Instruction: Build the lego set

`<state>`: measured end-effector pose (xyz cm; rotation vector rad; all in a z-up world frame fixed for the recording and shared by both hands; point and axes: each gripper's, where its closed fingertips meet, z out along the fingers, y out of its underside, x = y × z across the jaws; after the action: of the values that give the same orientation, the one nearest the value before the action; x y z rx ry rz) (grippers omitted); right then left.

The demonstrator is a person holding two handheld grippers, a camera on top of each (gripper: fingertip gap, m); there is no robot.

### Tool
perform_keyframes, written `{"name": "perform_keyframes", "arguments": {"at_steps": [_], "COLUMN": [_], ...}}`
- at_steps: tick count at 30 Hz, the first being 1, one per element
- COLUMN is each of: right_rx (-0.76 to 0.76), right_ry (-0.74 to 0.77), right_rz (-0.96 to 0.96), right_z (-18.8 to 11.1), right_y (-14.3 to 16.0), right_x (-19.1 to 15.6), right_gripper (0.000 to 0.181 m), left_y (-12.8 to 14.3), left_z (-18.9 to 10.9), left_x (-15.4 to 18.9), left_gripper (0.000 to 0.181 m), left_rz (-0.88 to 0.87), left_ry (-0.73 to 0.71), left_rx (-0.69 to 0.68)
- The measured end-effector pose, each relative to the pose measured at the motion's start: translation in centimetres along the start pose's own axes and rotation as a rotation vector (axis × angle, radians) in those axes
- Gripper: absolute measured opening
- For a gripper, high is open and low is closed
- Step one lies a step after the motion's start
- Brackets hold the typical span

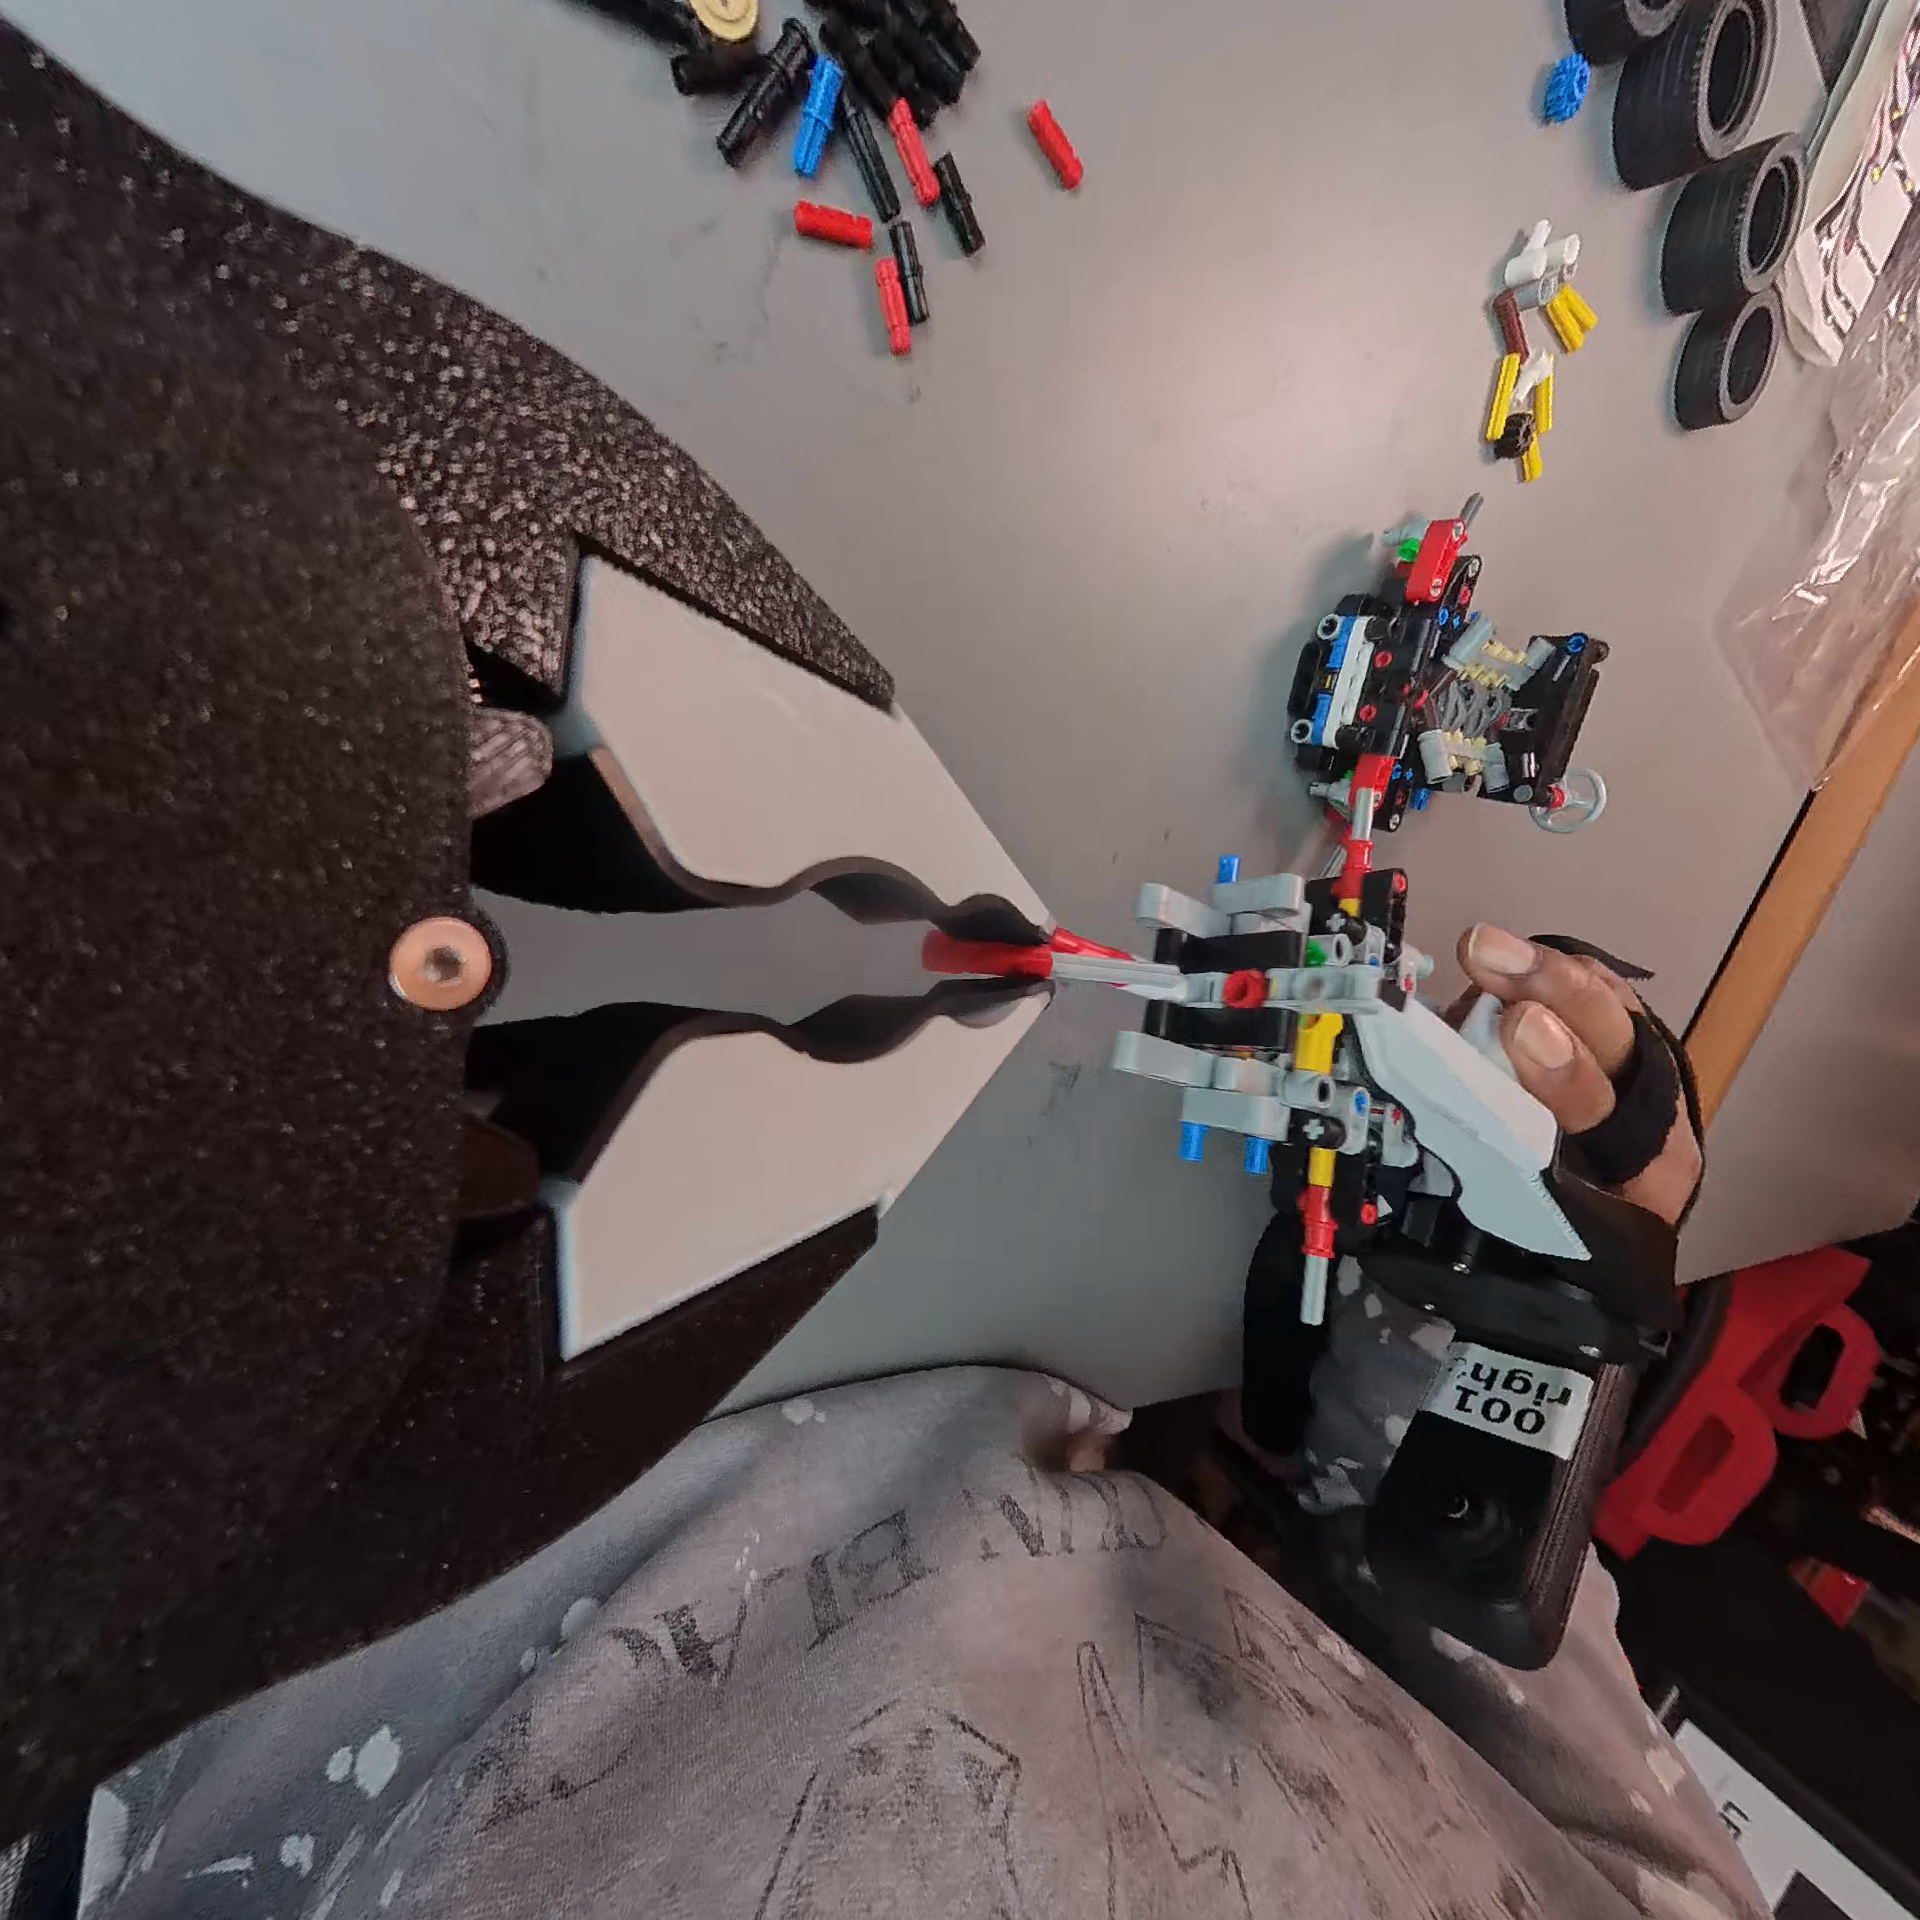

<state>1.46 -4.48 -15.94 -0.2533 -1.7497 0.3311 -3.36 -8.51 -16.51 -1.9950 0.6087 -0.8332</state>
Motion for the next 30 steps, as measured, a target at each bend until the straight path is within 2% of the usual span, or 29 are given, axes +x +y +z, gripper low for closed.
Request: {"name": "perform_keyframes", "arguments": {"at_steps": [5,14,30], "right_rx": [-0.002,0.018,0.024], "right_ry": [0.002,-0.004,0.022], "right_rz": [-0.014,-0.009,-0.033], "right_z": [-0.1,-0.1,0.1], "right_y": [0.3,-0.2,-0.4], "right_x": [-0.2,-0.4,-0.4], "right_gripper": [0.021,0.021,0.021], "left_y": [-0.7,-0.5,-0.7], "left_z": [0.2,0.6,0.0], "left_x": [0.6,0.4,-0.6], "left_gripper": [0.005,0.005,0.006], "left_rz": [-0.005,-0.002,0.021], "left_ry": [0.042,0.044,-0.031], "left_rx": [0.049,0.029,0.049]}}
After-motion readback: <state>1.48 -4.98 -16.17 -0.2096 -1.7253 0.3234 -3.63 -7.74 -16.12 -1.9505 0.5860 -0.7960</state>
